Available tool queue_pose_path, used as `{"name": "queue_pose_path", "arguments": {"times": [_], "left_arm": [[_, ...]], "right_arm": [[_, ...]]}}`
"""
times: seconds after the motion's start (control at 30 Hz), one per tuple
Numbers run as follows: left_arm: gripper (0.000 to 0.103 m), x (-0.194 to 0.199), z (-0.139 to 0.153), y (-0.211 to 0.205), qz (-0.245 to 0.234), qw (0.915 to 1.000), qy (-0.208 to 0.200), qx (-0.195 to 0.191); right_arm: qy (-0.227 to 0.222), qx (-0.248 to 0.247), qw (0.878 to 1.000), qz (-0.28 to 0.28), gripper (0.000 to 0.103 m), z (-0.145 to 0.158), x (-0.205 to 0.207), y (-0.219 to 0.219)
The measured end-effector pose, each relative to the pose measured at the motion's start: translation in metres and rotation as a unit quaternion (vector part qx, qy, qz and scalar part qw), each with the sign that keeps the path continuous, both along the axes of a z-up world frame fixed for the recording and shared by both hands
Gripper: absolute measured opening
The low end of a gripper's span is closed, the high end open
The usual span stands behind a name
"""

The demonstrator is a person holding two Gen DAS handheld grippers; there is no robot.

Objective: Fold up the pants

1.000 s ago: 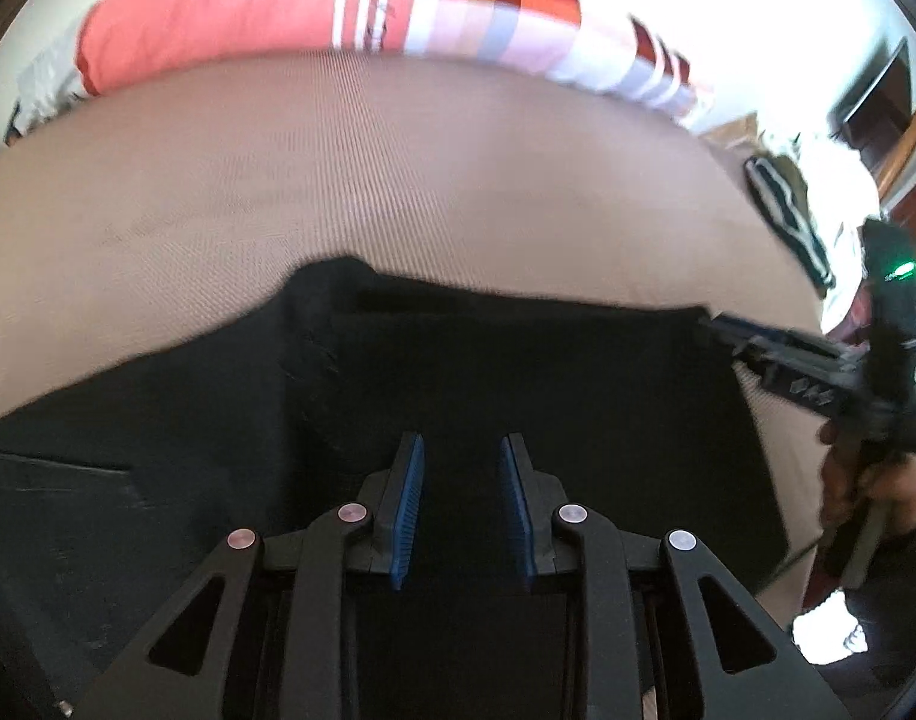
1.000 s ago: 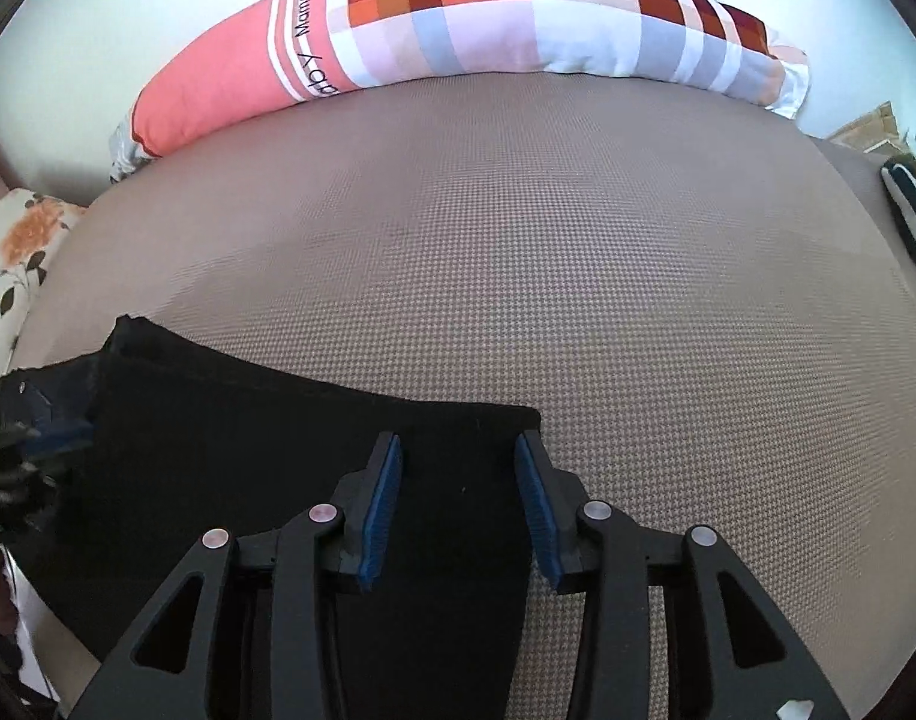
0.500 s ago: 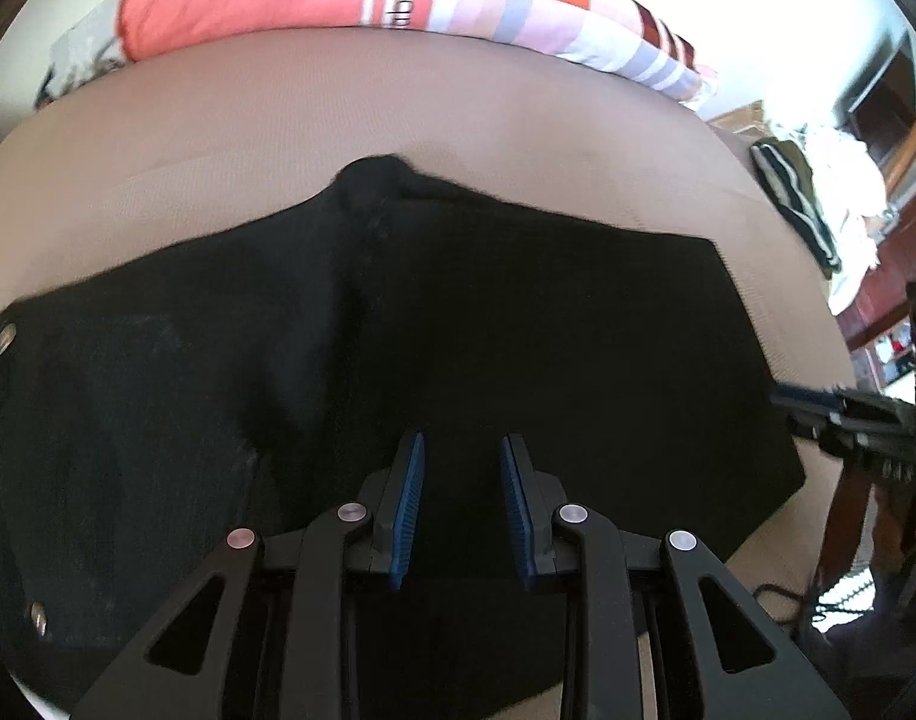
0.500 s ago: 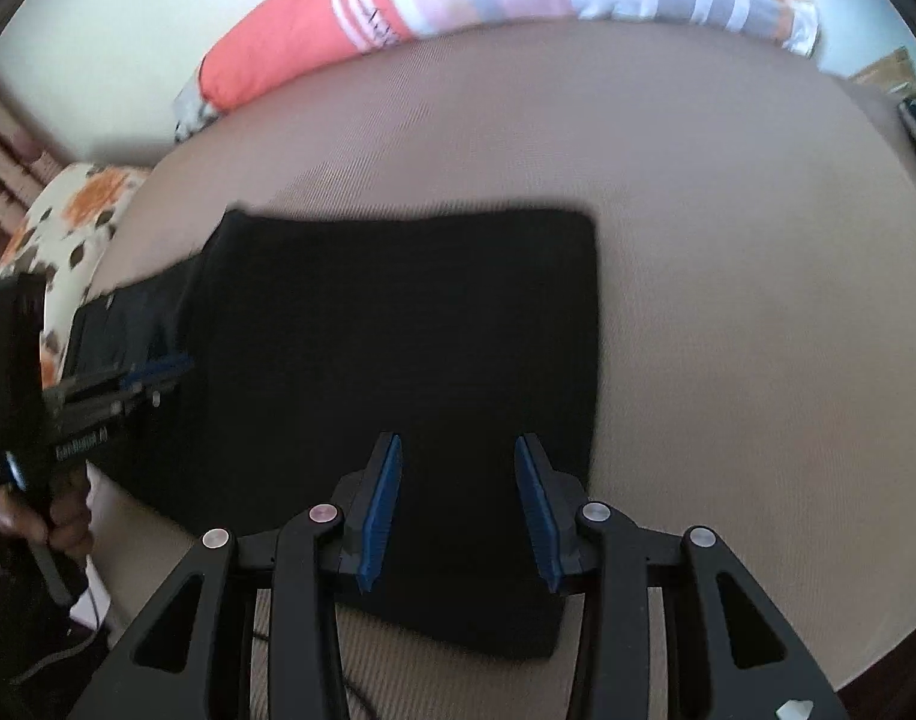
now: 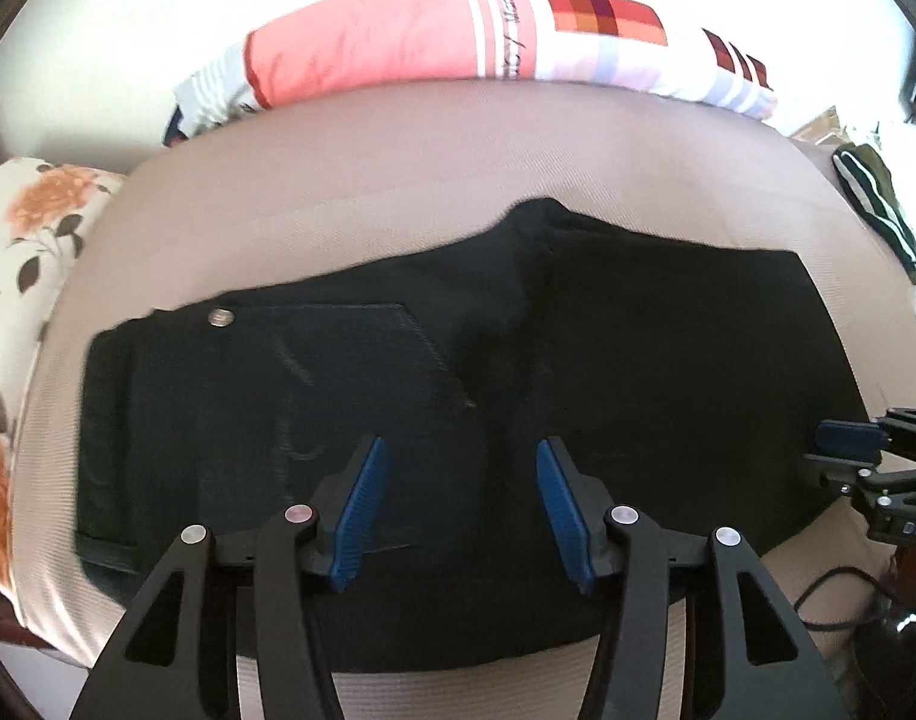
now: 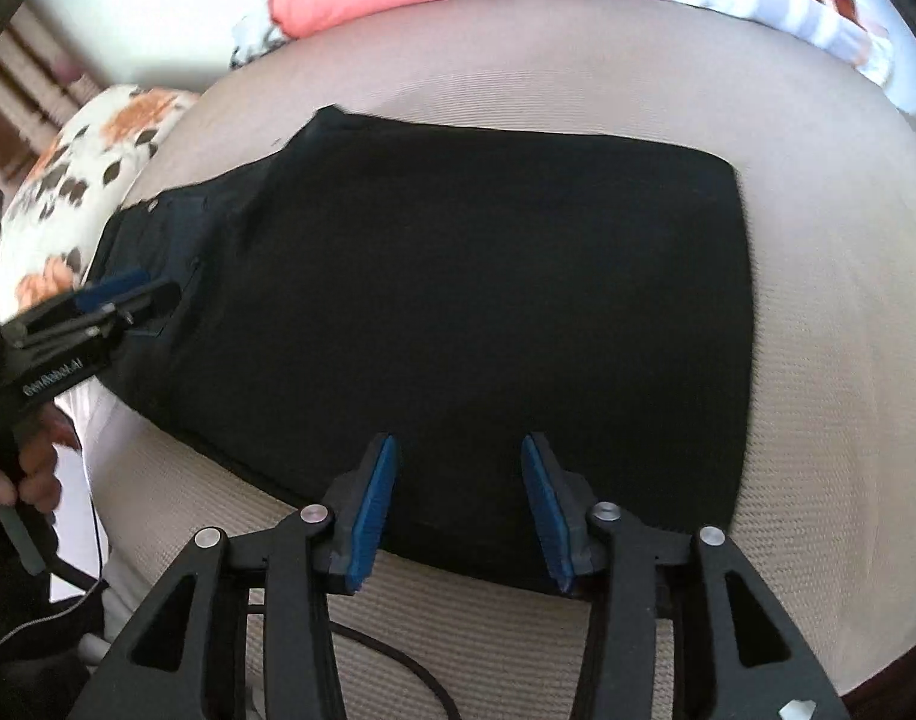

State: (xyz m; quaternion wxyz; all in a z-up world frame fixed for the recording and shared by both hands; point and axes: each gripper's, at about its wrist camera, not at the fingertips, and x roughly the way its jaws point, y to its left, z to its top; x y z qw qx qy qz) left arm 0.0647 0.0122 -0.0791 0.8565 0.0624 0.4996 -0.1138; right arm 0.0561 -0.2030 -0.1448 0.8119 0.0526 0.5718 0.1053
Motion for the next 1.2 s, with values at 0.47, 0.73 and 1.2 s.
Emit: {"name": "queue_pose_path", "arguments": {"times": [0.47,0.73,1.2], "left_arm": [[0.057,0.027,0.039,0.144,0.097,0.9944,0.010,-0.043],[0.058,0.040,0.010,0.202,0.109,0.9903,0.051,-0.069],[0.058,0.082,-0.056,0.261,0.051,0.9370,0.181,-0.295]], "right_arm": [[0.020,0.006,0.998,0.062,0.044,-0.002,0.024,0.061],[0.030,0.031,0.997,0.057,0.049,-0.003,0.039,0.077],[-0.002,0.095,0.995,-0.022,0.050,0.028,0.051,0.064]]}}
